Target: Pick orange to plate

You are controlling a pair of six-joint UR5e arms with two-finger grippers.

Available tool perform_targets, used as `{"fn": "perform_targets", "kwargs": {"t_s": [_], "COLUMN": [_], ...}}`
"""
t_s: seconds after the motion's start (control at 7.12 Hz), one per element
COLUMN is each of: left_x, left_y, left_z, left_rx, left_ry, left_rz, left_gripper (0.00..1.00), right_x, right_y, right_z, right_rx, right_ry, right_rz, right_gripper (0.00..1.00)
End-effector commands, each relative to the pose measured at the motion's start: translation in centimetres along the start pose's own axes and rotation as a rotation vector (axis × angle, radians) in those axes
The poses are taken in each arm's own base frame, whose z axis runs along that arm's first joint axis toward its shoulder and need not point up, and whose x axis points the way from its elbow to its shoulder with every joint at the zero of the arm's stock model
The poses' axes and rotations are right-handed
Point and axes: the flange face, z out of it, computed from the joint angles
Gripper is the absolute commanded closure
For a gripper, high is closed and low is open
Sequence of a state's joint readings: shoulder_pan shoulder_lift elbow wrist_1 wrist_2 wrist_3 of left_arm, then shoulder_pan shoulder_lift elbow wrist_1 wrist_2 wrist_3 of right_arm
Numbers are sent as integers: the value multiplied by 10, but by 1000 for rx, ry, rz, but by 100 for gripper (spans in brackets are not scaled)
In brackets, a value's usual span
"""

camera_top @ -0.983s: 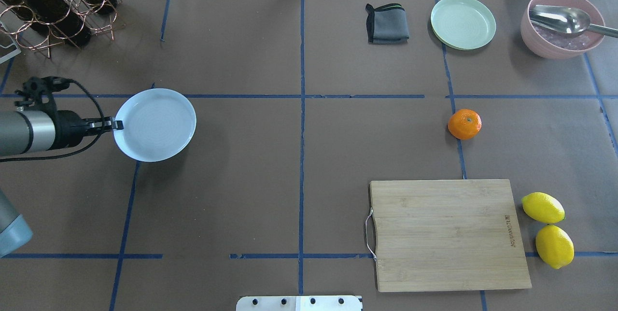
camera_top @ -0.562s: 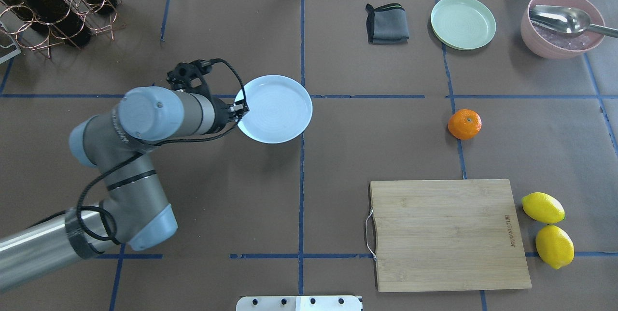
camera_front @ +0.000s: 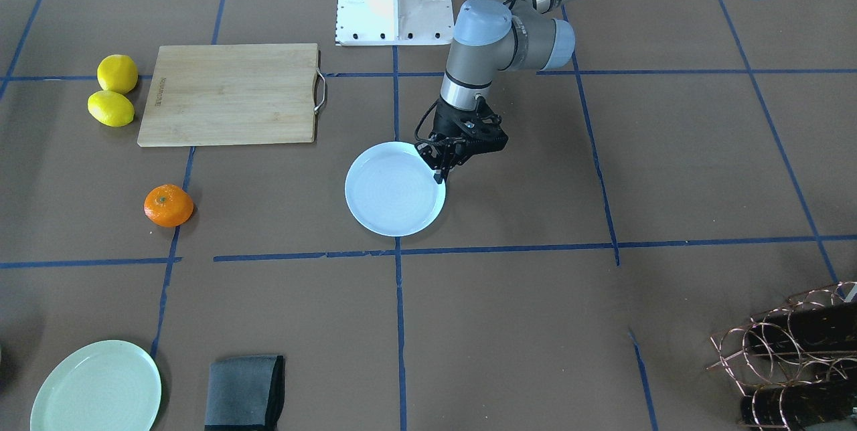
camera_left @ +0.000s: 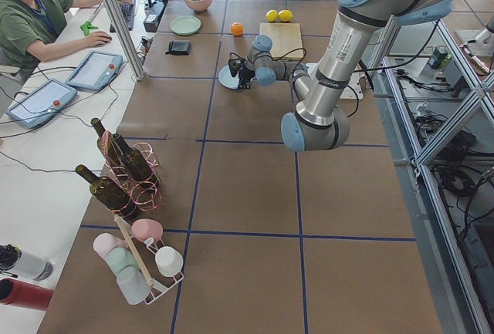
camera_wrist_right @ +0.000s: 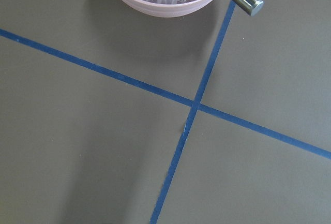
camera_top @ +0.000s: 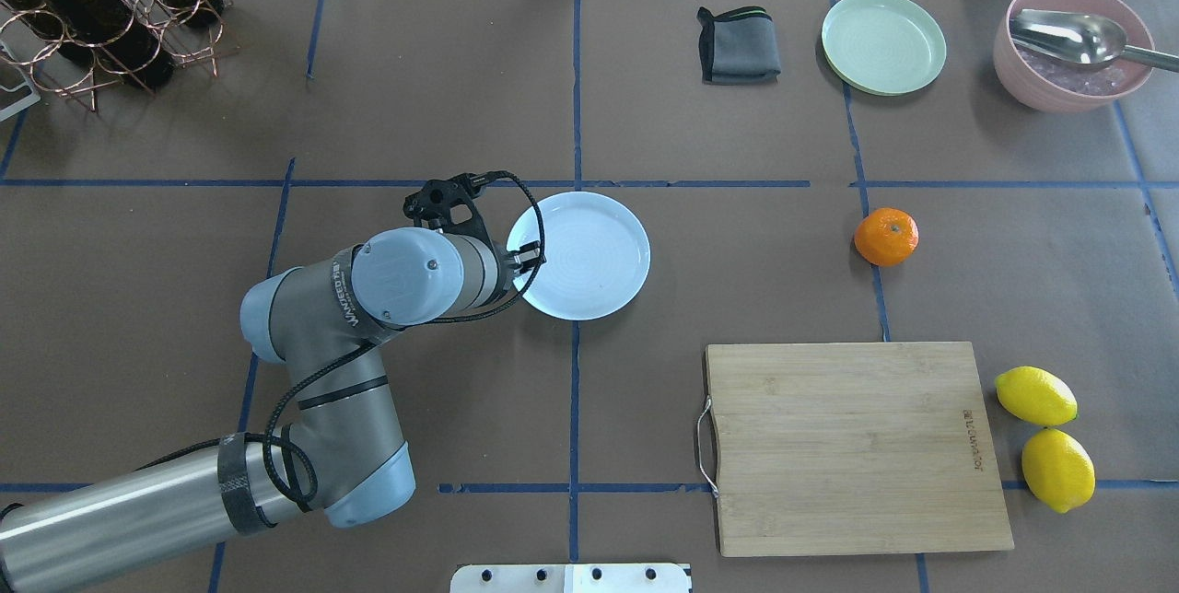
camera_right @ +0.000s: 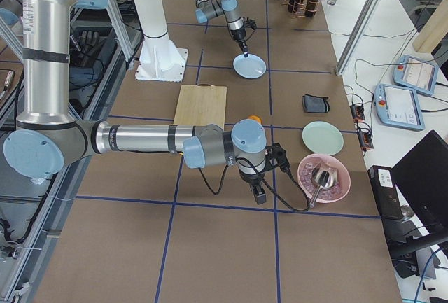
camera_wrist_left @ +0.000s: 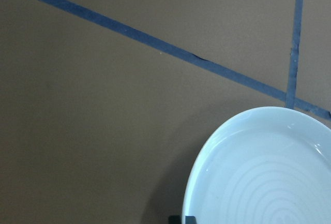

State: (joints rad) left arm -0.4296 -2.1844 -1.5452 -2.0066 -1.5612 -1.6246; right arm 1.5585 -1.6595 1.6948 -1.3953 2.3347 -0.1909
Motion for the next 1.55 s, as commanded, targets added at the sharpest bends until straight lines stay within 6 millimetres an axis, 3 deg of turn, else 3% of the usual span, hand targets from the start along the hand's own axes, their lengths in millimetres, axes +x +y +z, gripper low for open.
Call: {"fn": "perform_targets", "kwargs": {"t_s": [0.0, 0.14, 0.28, 0.42, 0.56, 0.7, 0.84, 0.98, 1.12, 1.26, 1.4], "left_x": [3, 4, -8, -36, -69, -117, -178, -247, -333, -429, -470], "left_y": [-1, -4, -27, -60, -108, -152, -199, -259, -312, -344, -356], "left_z": [-7, -25, -61, -102, -139, -164, -190, -227, -258, -270, -281], "left_rx": [-2, -24, -47, -71, -70, -69, -73, -93, -175, -294, -300], "left_ry": [10, 17, -6, -29, -53, -90, -133, -161, -120, -56, -64], "left_rz": [71, 144, 253, 371, 511, 598, 716, 831, 801, 611, 589], "left_gripper": [0, 0, 0, 0, 0, 0, 0, 0, 0, 0, 0], "right_x": [0, -1, -4, -7, -9, -11, -15, -18, -20, -25, -37], "right_y": [0, 0, -3, -7, -10, -10, -12, -14, -15, -19, -26], "right_z": [0, 0, -3, -6, -6, -6, -2, -1, -2, -3, -3], "right_rx": [0, 1, 9, 26, 33, 36, 33, 31, 33, 36, 35], "right_ry": [-2, -8, -9, -8, -13, -27, -32, -34, -35, -37, -41], "right_rz": [3, 3, -5, -21, -25, 18, 8, 4, 1, 5, 12], "right_gripper": [0, 0, 0, 0, 0, 0, 0, 0, 0, 0, 0]}}
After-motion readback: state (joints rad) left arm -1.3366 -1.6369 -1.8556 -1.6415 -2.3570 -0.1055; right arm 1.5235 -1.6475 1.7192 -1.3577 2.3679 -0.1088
